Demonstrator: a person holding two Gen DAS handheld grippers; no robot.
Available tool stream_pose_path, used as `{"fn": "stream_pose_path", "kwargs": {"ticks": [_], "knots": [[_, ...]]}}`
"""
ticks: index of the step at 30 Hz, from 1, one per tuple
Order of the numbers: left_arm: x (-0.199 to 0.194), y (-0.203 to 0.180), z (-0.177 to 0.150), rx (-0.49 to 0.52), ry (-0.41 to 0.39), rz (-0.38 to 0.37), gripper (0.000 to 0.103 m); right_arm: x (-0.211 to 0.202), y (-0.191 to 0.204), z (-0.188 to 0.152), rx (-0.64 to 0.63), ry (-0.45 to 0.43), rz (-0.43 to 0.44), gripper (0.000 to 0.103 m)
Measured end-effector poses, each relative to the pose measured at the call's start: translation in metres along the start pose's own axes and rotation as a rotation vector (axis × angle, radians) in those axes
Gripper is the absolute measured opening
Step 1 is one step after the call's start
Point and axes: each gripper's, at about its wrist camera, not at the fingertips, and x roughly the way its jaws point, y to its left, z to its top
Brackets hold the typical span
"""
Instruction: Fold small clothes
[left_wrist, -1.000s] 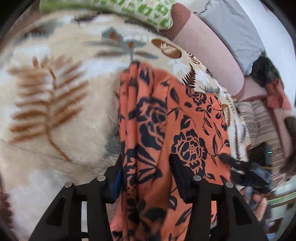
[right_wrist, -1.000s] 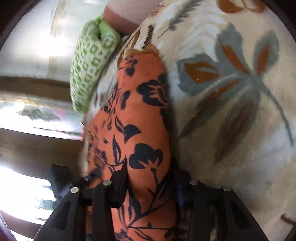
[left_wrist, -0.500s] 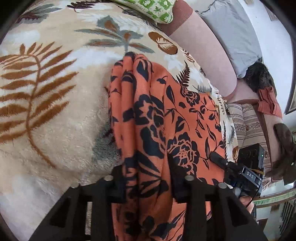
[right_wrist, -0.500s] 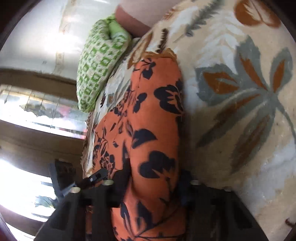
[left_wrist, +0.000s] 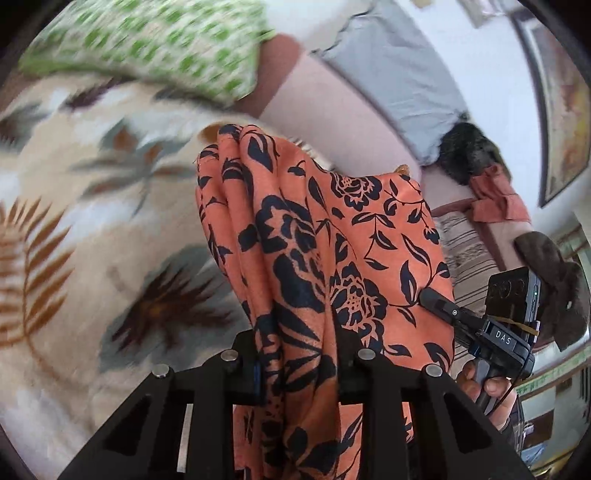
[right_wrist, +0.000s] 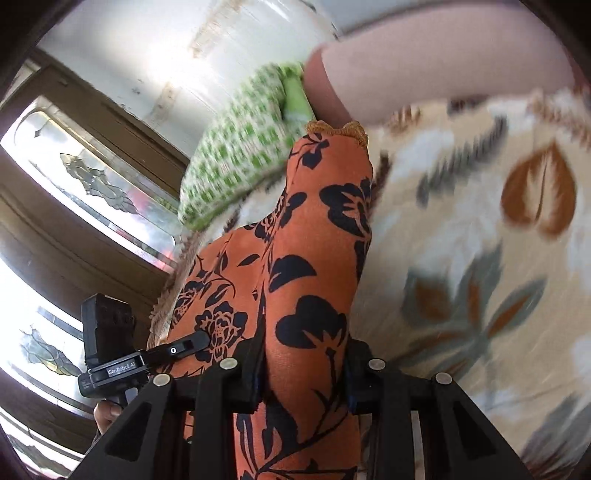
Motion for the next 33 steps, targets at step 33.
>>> {"fn": "stream_pose_path", "kwargs": {"ticks": [33], "knots": [[0.119, -0.059, -0.004, 0.231, 0.122, 0.079, 0.059, 0.009, -0.115, 0.011, 0.225, 0.031, 0.018, 0.063]]}}
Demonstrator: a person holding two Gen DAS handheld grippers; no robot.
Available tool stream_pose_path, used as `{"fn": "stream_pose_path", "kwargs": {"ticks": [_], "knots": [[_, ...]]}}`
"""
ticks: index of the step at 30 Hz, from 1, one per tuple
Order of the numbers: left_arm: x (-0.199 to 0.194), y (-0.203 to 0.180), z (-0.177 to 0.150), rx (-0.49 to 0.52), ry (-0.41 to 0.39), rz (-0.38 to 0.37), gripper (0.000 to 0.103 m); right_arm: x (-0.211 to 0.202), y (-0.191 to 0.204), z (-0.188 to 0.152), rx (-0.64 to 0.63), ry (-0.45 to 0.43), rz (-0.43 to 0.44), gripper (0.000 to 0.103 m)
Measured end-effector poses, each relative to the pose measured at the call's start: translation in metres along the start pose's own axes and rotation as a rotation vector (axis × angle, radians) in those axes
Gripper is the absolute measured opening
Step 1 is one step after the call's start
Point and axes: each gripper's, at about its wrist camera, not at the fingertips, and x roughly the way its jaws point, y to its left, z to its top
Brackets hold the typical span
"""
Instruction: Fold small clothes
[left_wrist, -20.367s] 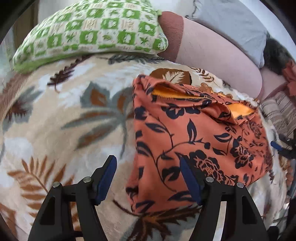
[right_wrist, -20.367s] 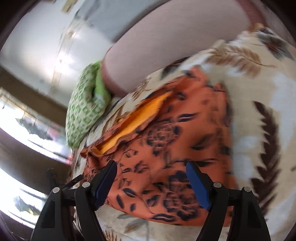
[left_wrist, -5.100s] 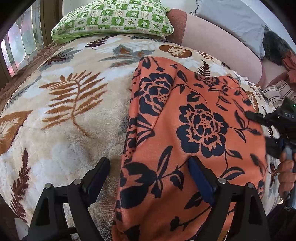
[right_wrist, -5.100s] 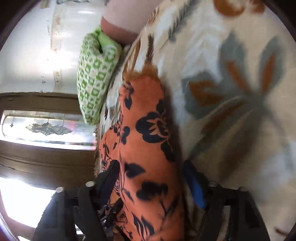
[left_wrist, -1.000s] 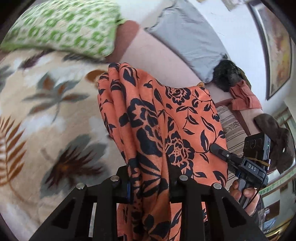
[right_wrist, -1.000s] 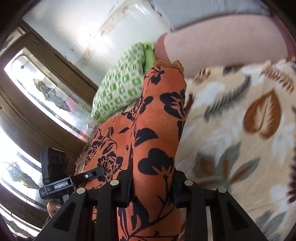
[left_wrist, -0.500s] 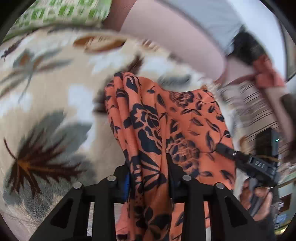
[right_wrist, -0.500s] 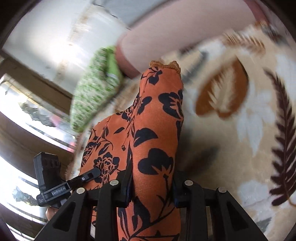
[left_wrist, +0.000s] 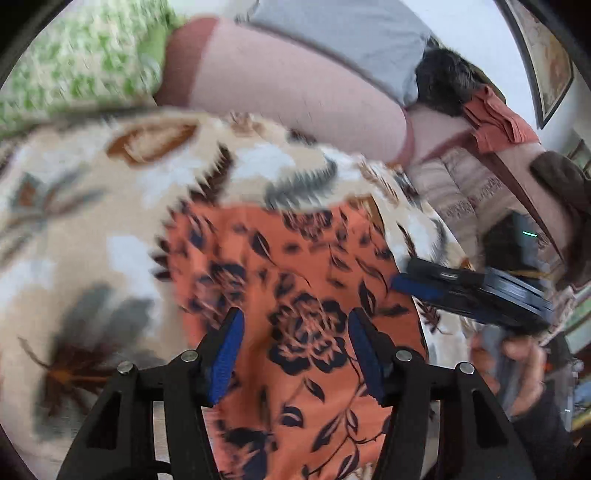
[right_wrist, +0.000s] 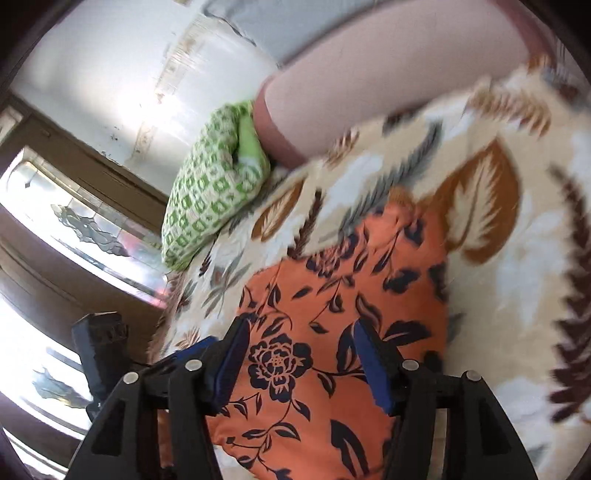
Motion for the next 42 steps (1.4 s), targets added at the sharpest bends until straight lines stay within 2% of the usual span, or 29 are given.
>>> {"fn": "stream_pose_path", "kwargs": {"ticks": [1, 2, 3, 4, 6, 8, 11, 12, 14, 15, 16, 20, 22, 24, 25, 27, 28, 29, 30, 31, 33, 35, 36, 39, 42], "knots": [[0.014, 0.005, -0.004, -0.002, 0.052, 0.003, 0.059, 0.008, -0.017, 0.000, 0.064, 0.019, -0.013, 0.062], [0.022, 0.009, -0.009, 0.008, 0.082, 0.023, 0.046, 0.010, -0.032, 0.000, 0.130, 0.015, 0.005, 0.062], [0.022, 0.012, -0.016, 0.040, 0.076, 0.073, 0.036, 0.007, -0.038, -0.001, 0.172, -0.003, 0.054, 0.061], [0.017, 0.011, -0.018, 0.061, 0.065, 0.088, 0.031, 0.002, -0.035, -0.001, 0.170, -0.009, 0.075, 0.062], [0.002, 0.006, -0.019, 0.075, 0.057, 0.087, 0.035, -0.002, -0.017, 0.007, 0.088, -0.016, 0.053, 0.063], [-0.018, -0.002, -0.022, 0.076, 0.019, 0.067, 0.062, 0.001, -0.010, 0.019, 0.063, -0.014, 0.076, 0.064], [-0.029, -0.005, -0.037, 0.045, 0.021, -0.020, 0.064, 0.015, -0.017, 0.045, 0.077, -0.051, 0.058, 0.065], [-0.025, -0.006, -0.043, 0.051, 0.041, -0.019, 0.064, 0.024, -0.025, 0.053, 0.089, -0.056, 0.039, 0.066], [-0.015, -0.002, -0.058, 0.076, 0.056, 0.069, 0.064, 0.046, -0.050, 0.063, 0.182, -0.016, -0.024, 0.066], [-0.013, -0.003, -0.060, 0.078, 0.049, 0.096, 0.064, 0.048, -0.054, 0.062, 0.224, -0.019, -0.011, 0.066], [-0.019, -0.008, -0.062, 0.087, 0.029, 0.123, 0.063, 0.041, -0.048, 0.059, 0.210, -0.047, 0.005, 0.066], [-0.050, -0.027, -0.069, 0.117, -0.059, 0.113, 0.064, 0.000, -0.012, 0.031, 0.113, -0.080, 0.078, 0.067], [-0.055, -0.031, -0.078, 0.111, -0.061, 0.099, 0.065, -0.019, 0.004, 0.002, 0.062, -0.059, 0.084, 0.069], [-0.049, -0.029, -0.088, 0.094, -0.028, 0.093, 0.068, -0.031, 0.010, -0.031, 0.044, -0.024, 0.093, 0.069], [-0.040, -0.026, -0.095, 0.086, 0.000, 0.117, 0.068, -0.033, 0.010, -0.046, 0.047, -0.003, 0.104, 0.072], [-0.030, -0.023, -0.102, 0.085, 0.034, 0.162, 0.068, -0.026, 0.000, -0.075, 0.082, 0.053, 0.062, 0.074], [-0.025, -0.019, -0.104, 0.060, 0.080, 0.188, 0.068, -0.018, -0.006, -0.083, 0.093, 0.071, 0.044, 0.074], [-0.026, -0.015, -0.106, 0.023, 0.103, 0.170, 0.068, -0.018, -0.011, -0.090, 0.117, 0.069, 0.040, 0.074], [-0.029, -0.011, -0.106, 0.002, 0.093, 0.152, 0.068, -0.021, -0.009, -0.094, 0.131, 0.052, 0.037, 0.074], [-0.042, -0.012, -0.106, -0.007, 0.039, 0.137, 0.068, -0.027, -0.002, -0.095, 0.119, 0.036, 0.032, 0.074], [-0.060, -0.020, -0.105, 0.015, -0.025, 0.144, 0.068, -0.037, 0.020, -0.095, 0.049, -0.008, 0.057, 0.074], [-0.069, -0.025, -0.103, 0.018, -0.054, 0.120, 0.068, -0.042, 0.027, -0.101, 0.039, -0.031, 0.100, 0.076], [-0.071, -0.028, -0.101, 0.021, -0.069, 0.110, 0.068, -0.038, 0.021, -0.109, 0.071, -0.019, 0.107, 0.081], [-0.062, -0.033, -0.091, 0.030, -0.077, 0.118, 0.068, -0.021, -0.008, -0.126, 0.169, 0.066, 0.031, 0.083], [-0.052, -0.031, -0.087, 0.037, -0.094, 0.155, 0.068, -0.037, 0.005, -0.124, 0.114, 0.002, 0.042, 0.083]]}}
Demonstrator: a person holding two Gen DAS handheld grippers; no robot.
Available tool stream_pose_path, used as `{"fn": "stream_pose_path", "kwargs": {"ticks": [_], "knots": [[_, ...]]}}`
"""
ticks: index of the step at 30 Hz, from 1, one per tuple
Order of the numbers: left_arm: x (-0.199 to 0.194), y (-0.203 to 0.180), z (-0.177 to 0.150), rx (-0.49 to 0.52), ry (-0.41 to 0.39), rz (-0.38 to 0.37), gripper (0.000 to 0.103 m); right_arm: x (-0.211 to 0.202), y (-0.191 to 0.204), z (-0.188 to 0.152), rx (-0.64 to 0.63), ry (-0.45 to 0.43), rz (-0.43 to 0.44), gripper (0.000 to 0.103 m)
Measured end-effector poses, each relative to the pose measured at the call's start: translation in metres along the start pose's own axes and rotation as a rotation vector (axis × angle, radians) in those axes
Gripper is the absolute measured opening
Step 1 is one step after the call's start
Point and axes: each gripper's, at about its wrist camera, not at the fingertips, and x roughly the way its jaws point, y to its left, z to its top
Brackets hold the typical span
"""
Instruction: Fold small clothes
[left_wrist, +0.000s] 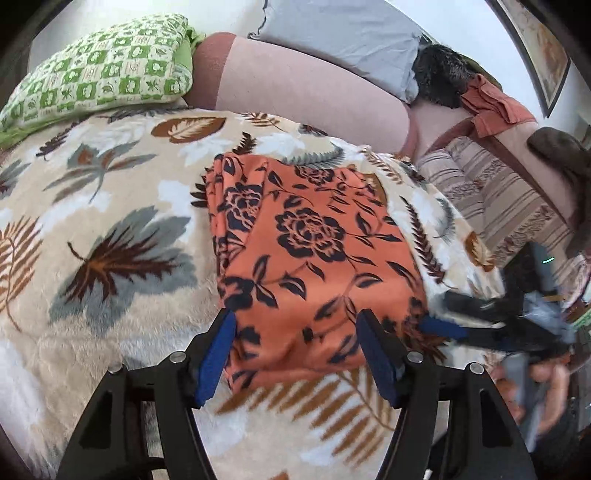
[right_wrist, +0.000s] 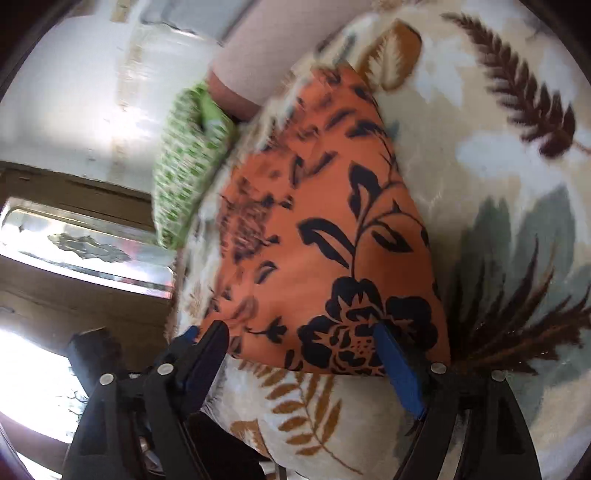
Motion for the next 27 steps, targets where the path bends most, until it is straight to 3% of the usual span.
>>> {"fn": "stream_pose_path", "kwargs": {"ticks": [2, 4, 6, 10, 14, 17, 20, 23, 27], "knots": [[0.023, 0.003, -0.009, 0.012, 0.107, 0.058, 0.068, -0.006, 0.014, 0.014, -0.050, -0.035, -0.006, 0.083], [0.040, 0.005, -0.021, 0.020, 0.189, 0.066, 0.068, -0.003, 0.026, 0.036, -0.085, -0.048, -0.007, 0.083], [0.037, 0.000, -0.028, 0.068, 0.150, 0.095, 0.068, 0.008, 0.029, 0.063, -0.082, -0.062, 0.013, 0.084], [0.026, -0.001, -0.025, 0.048, 0.135, 0.070, 0.068, 0.053, -0.010, 0.092, 0.058, 0.003, 0.004, 0.084], [-0.005, -0.002, -0.015, 0.029, 0.044, 0.055, 0.068, 0.020, 0.021, 0.078, -0.037, -0.052, 0.050, 0.084], [-0.015, -0.011, -0.008, 0.033, -0.009, 0.019, 0.069, 0.014, 0.027, 0.059, -0.056, -0.042, 0.042, 0.084], [-0.002, -0.021, -0.012, 0.074, 0.036, 0.012, 0.078, 0.018, 0.009, 0.041, -0.018, -0.008, -0.006, 0.084], [0.027, -0.020, -0.027, 0.122, 0.157, 0.111, 0.078, 0.017, 0.002, 0.030, 0.021, -0.015, 0.002, 0.084], [0.008, -0.013, -0.029, 0.053, 0.106, 0.062, 0.078, -0.001, 0.023, 0.017, -0.036, -0.062, 0.044, 0.084]]}}
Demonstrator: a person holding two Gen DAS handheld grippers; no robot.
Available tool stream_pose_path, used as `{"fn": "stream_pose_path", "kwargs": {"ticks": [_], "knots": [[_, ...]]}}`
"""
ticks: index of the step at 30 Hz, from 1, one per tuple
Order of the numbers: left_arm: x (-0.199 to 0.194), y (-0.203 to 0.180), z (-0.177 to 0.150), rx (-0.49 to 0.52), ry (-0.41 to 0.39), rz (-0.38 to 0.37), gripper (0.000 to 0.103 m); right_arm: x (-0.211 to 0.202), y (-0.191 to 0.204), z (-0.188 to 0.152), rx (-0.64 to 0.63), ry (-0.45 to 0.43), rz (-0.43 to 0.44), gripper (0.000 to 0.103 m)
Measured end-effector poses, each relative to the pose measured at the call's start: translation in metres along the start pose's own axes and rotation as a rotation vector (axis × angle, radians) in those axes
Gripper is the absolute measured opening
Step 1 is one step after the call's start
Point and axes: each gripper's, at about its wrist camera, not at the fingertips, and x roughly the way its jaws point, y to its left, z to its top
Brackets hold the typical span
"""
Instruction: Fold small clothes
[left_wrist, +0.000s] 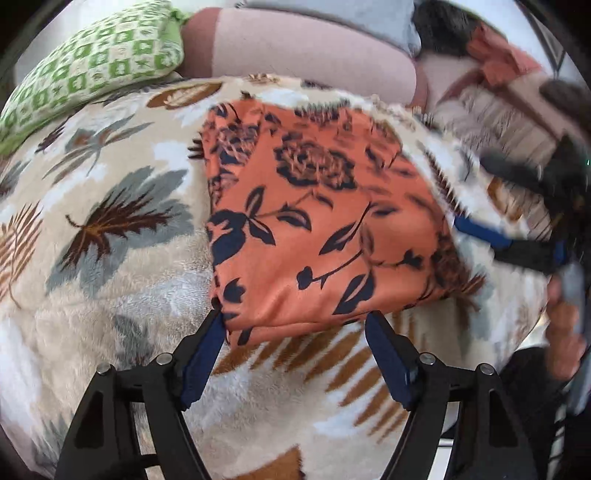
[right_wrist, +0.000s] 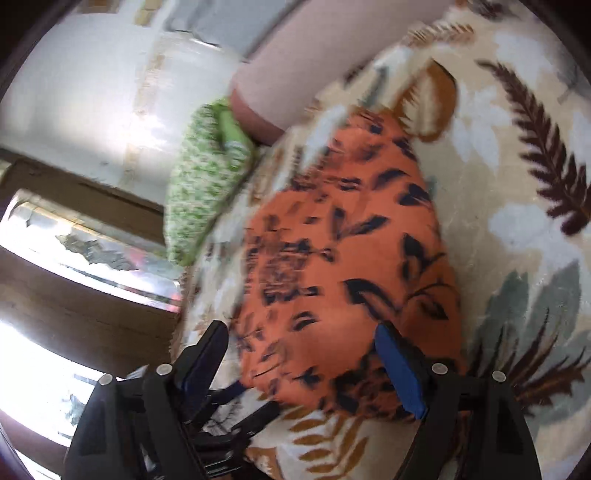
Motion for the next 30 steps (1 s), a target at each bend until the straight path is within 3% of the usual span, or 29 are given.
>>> {"fn": "stream_pose_path", "kwargs": {"ticks": [2, 4, 5, 7, 9, 14, 17, 23, 30], "knots": [[-0.015, -0.001, 0.000, -0.016, -0.034, -0.016, 0.078, 0.005, -0.002, -0.010, -0.003, 0.019, -0.030, 0.084], [-0.031, -0.005, 0.000, -0.015, -0.063, -0.010, 0.078, 0.014, -0.019, -0.021, 0.024, 0.081, -0.153, 0.085], [-0.037, -0.007, -0.002, -0.009, -0.070, -0.002, 0.078, 0.015, -0.020, -0.025, 0.028, 0.088, -0.171, 0.084], [-0.052, -0.013, -0.004, 0.006, -0.097, 0.017, 0.079, -0.002, 0.000, -0.031, -0.045, 0.034, -0.177, 0.085], [-0.063, -0.019, -0.003, 0.002, -0.111, 0.052, 0.081, -0.017, 0.025, -0.037, -0.150, -0.005, -0.240, 0.085], [-0.090, -0.031, -0.007, -0.029, -0.171, 0.162, 0.081, -0.046, 0.080, -0.068, -0.418, -0.123, -0.534, 0.088], [-0.105, -0.034, -0.013, -0.045, -0.202, 0.197, 0.084, -0.056, 0.086, -0.087, -0.452, -0.138, -0.640, 0.101], [-0.132, -0.042, -0.016, -0.055, -0.253, 0.275, 0.087, -0.084, 0.100, -0.112, -0.452, -0.165, -0.741, 0.103], [-0.146, -0.051, -0.021, -0.055, -0.245, 0.308, 0.090, -0.101, 0.120, -0.117, -0.478, -0.165, -0.745, 0.103]]}}
